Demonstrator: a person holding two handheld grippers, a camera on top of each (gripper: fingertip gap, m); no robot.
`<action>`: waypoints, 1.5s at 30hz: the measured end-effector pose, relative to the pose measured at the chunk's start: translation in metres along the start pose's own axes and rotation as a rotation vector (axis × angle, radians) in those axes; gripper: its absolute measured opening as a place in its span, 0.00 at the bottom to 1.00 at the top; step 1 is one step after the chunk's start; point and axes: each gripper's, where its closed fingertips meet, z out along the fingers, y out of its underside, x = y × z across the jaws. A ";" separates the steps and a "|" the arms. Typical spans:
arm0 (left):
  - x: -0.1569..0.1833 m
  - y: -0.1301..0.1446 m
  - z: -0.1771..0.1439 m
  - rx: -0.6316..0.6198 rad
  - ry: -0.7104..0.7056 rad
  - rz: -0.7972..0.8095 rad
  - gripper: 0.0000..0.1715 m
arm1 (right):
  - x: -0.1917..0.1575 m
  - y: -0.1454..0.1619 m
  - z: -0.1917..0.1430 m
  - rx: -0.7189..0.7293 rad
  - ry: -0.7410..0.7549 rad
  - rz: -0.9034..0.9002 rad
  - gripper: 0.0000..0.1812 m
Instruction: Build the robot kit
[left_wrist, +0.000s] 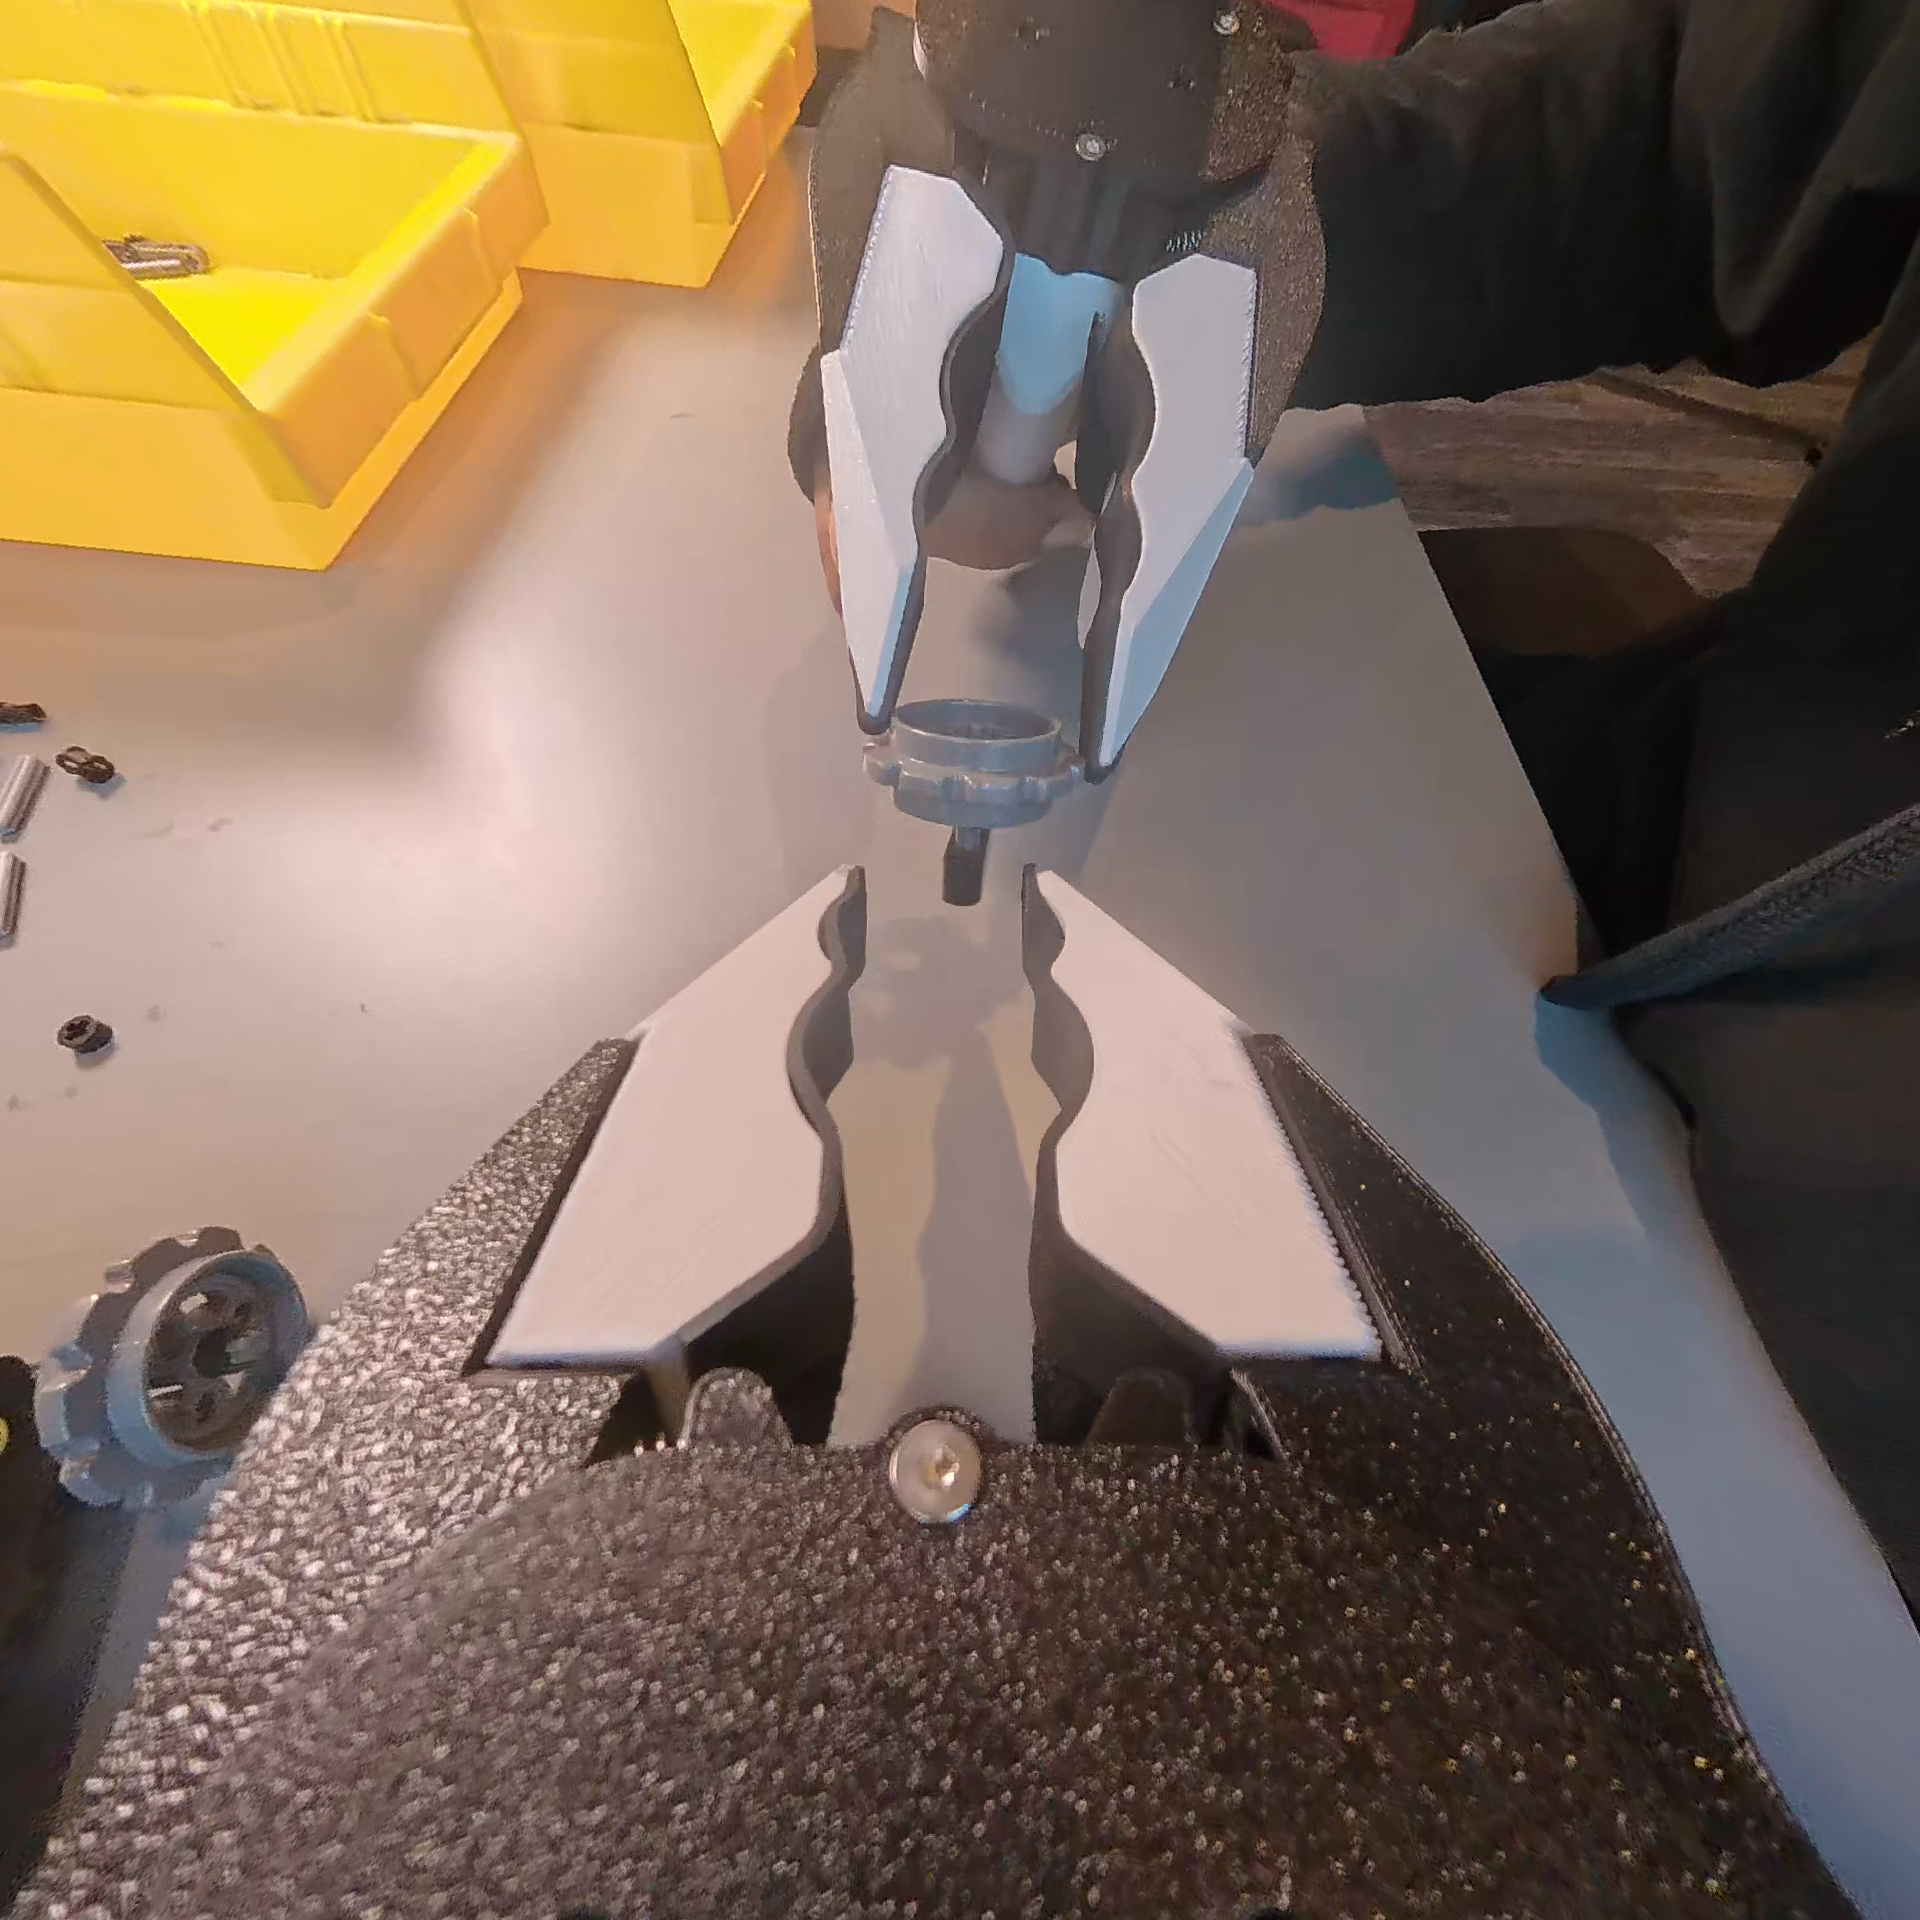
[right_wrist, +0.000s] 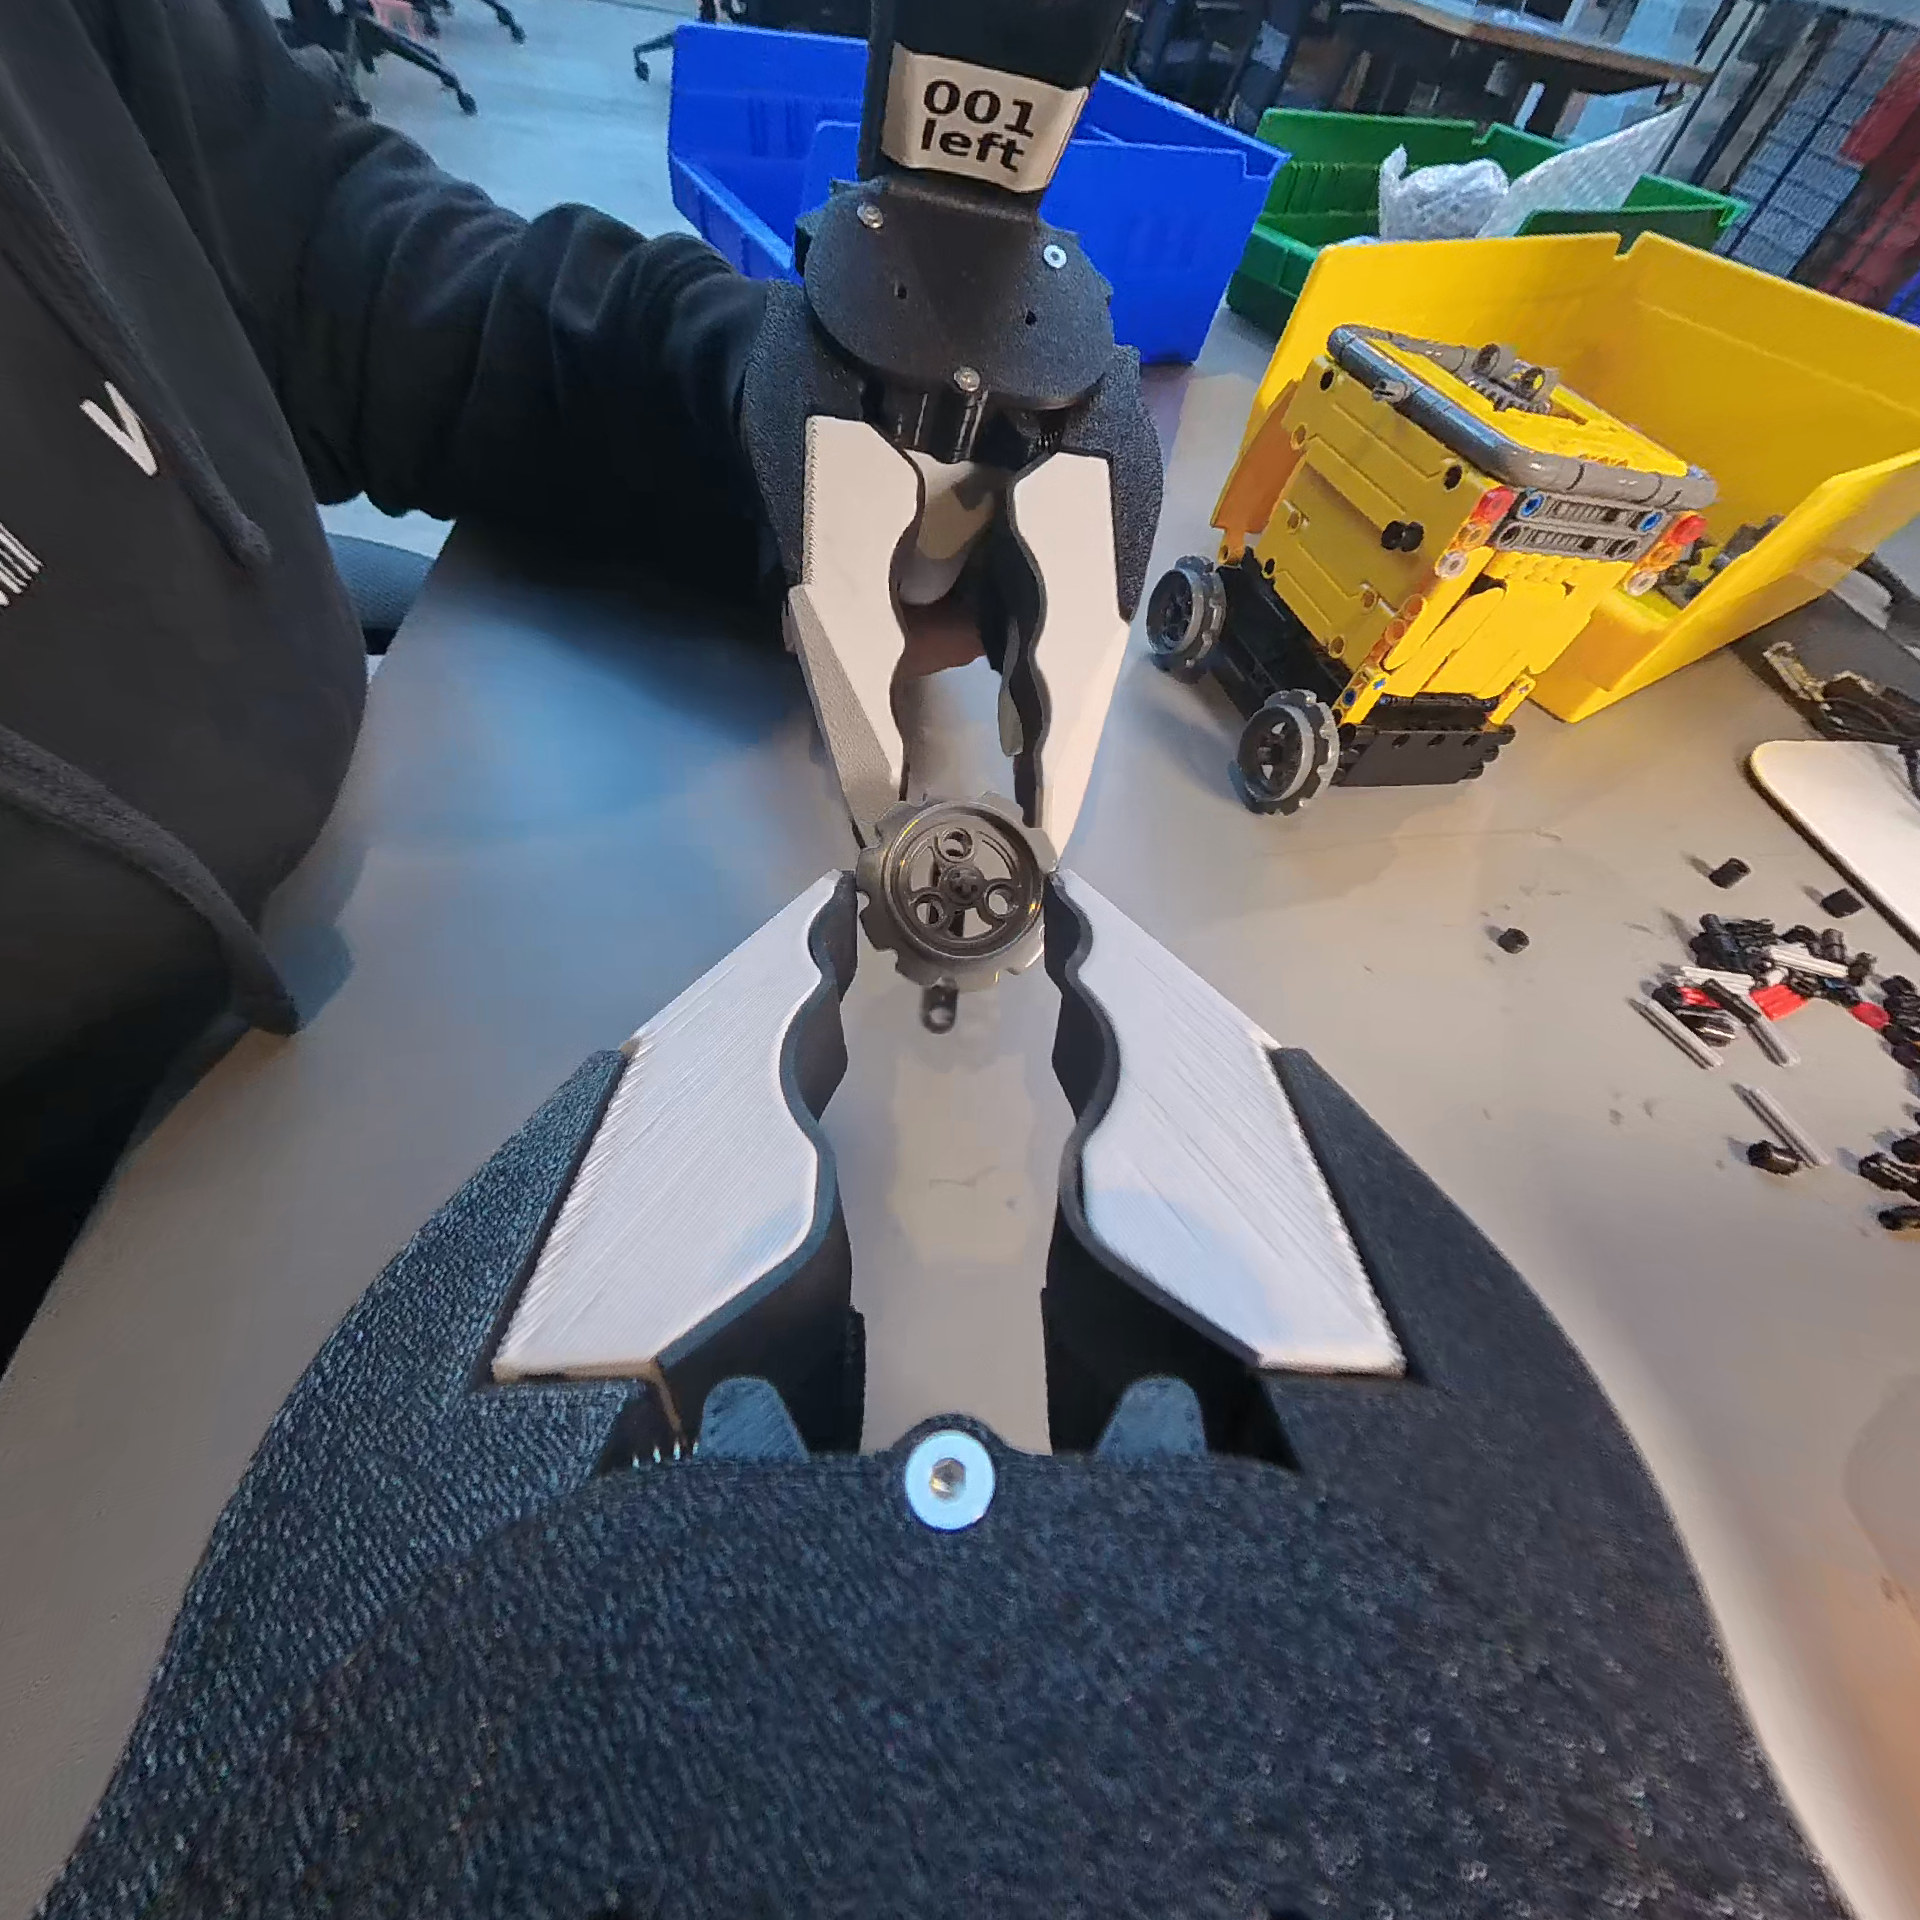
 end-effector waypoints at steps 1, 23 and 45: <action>0.001 -0.001 0.000 0.004 0.002 0.006 0.17 | 0.000 0.001 0.001 -0.009 -0.004 0.000 0.20; 0.002 -0.020 -0.017 0.131 0.012 0.007 0.03 | 0.005 -0.033 0.003 0.016 0.009 -0.081 0.20; 0.007 -0.007 -0.013 0.037 0.026 0.025 0.03 | -0.001 -0.012 0.017 -0.097 -0.110 -0.013 0.24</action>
